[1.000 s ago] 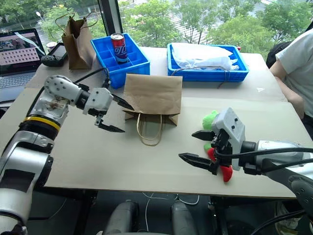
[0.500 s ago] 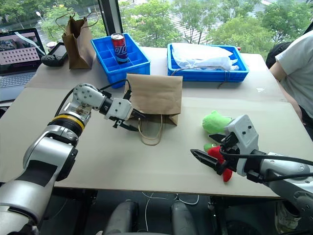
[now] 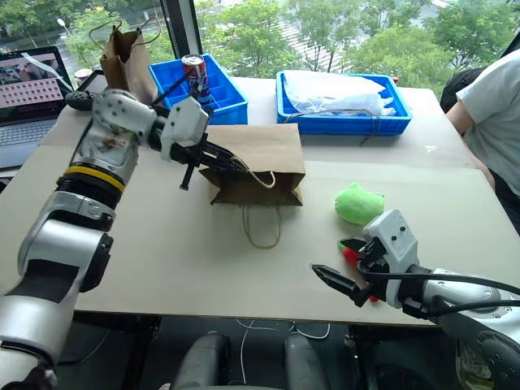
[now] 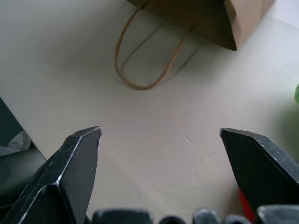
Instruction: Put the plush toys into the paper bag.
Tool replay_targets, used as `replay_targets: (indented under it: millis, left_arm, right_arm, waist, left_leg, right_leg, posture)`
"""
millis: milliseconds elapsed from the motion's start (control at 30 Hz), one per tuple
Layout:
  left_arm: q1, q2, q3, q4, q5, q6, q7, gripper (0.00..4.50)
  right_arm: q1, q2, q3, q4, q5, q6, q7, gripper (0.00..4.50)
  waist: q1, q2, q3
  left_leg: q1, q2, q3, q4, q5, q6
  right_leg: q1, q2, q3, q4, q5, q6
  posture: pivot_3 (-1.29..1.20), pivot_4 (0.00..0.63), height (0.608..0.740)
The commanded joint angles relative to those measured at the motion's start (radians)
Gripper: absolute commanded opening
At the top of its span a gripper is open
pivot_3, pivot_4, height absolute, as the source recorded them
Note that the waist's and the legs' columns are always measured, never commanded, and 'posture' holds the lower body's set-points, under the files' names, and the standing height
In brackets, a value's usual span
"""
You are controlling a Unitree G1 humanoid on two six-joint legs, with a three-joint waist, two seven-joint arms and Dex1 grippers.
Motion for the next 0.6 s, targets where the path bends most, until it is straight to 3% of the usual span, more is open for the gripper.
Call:
replay_targets:
  millis: [33, 367, 500, 533, 600]
  left_arm:
    - [0.034, 0.037, 0.012, -0.19, -0.072, 0.179, -0.004, 0.03]
    - [0.114, 0.033, 0.079, -0.405, -0.082, 0.52, 0.134, 0.03]
    - [0.143, 0.001, 0.113, -0.451, -0.102, 0.579, 0.189, 0.03]
    - [0.145, -0.008, 0.118, -0.456, -0.098, 0.577, 0.203, 0.0]
    - [0.151, -0.024, 0.127, -0.469, -0.101, 0.595, 0.225, 0.0]
  right_arm:
    - [-0.004, 0.015, -0.003, -0.027, -0.009, -0.027, -0.012, 4.5]
    - [-0.064, 0.049, -0.038, -0.007, 0.038, -0.027, -0.048, 4.5]
    - [-0.178, 0.165, 0.061, 0.031, 0.075, -0.008, -0.187, 4.5]
    - [-0.222, 0.211, 0.117, 0.052, 0.047, -0.002, -0.228, 4.0]
    - [-0.302, 0.3, 0.201, 0.095, -0.014, -0.007, -0.297, 3.46]
  waist:
    - [0.0, 0.0, 0.0]
    - [0.0, 0.0, 0.0]
    - [-0.001, 0.0, 0.0]
    - [-0.002, 0.0, 0.0]
    - [-0.004, 0.0, 0.0]
  left_leg:
    - [0.0, 0.0, 0.0, 0.0, 0.0, 0.0]
    - [0.002, 0.0, 0.0, 0.0, 0.0, 0.0]
    - [0.003, 0.0, -0.001, 0.001, 0.0, 0.0]
    - [0.003, 0.0, -0.001, 0.001, 0.001, 0.0]
    - [0.003, 0.0, -0.001, 0.001, 0.001, -0.001]
  right_leg:
    - [0.0, 0.0, 0.0, 0.0, 0.0, 0.0]
    - [0.001, 0.0, 0.0, 0.001, 0.0, 0.0]
    - [0.001, 0.0, 0.0, 0.003, 0.0, -0.001]
    - [0.001, 0.001, -0.001, 0.004, 0.0, -0.001]
    - [0.001, 0.001, -0.001, 0.005, 0.0, -0.001]
  posture:
    - [0.0, 0.15, 0.694]
    - [0.0, 0.15, 0.694]
    - [0.0, 0.15, 0.694]
    - [0.0, 0.15, 0.694]
    - [0.0, 0.15, 0.694]
